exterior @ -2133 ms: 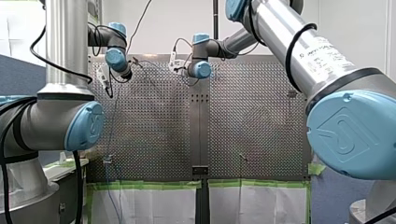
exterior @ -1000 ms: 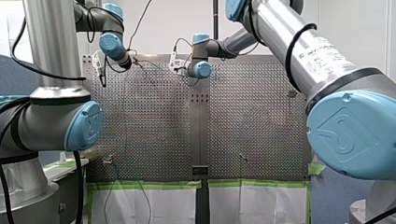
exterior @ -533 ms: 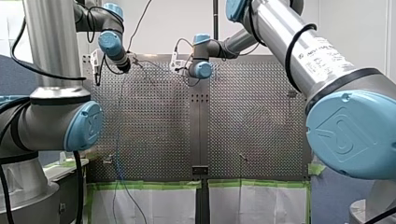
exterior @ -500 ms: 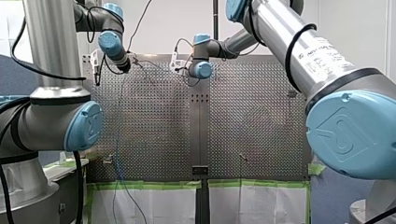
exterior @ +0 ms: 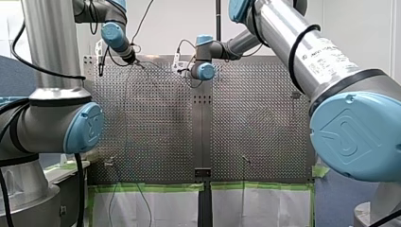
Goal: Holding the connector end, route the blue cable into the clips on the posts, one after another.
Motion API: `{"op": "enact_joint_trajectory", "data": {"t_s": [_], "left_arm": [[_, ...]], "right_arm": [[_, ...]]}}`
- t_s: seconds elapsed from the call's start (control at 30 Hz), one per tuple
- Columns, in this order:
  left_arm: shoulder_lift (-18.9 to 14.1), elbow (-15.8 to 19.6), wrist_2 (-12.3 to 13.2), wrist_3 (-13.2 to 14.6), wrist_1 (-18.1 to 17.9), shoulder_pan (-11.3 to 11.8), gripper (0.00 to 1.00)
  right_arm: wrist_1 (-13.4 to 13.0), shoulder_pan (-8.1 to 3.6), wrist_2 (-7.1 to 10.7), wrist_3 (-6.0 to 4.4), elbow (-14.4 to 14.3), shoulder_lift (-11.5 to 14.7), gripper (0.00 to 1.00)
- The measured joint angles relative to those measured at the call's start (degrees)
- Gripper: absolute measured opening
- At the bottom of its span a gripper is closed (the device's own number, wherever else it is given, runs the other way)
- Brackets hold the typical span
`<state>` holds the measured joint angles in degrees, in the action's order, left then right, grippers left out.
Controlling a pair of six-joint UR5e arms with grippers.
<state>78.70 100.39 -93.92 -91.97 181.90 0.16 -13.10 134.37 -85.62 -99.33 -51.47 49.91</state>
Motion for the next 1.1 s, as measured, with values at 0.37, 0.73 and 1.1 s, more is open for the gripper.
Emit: {"op": "enact_joint_trajectory", "data": {"t_s": [0.37,0.73,1.1], "left_arm": [[-0.07,-0.47,-0.58,0.7,0.4,-0.88,1.0],[-0.05,-0.48,-1.8,0.48,1.0,-1.33,1.0],[-0.02,-0.48,-3.21,0.41,1.1,-1.4,1.0]], "right_arm": [[-0.09,-0.1,0.0,0.0,0.0,-0.07,0.0],[0.02,-0.15,0.17,0.0,0.0,-0.14,0.0],[0.0,-0.2,0.17,0.0,0.0,-0.19,0.0]]}}
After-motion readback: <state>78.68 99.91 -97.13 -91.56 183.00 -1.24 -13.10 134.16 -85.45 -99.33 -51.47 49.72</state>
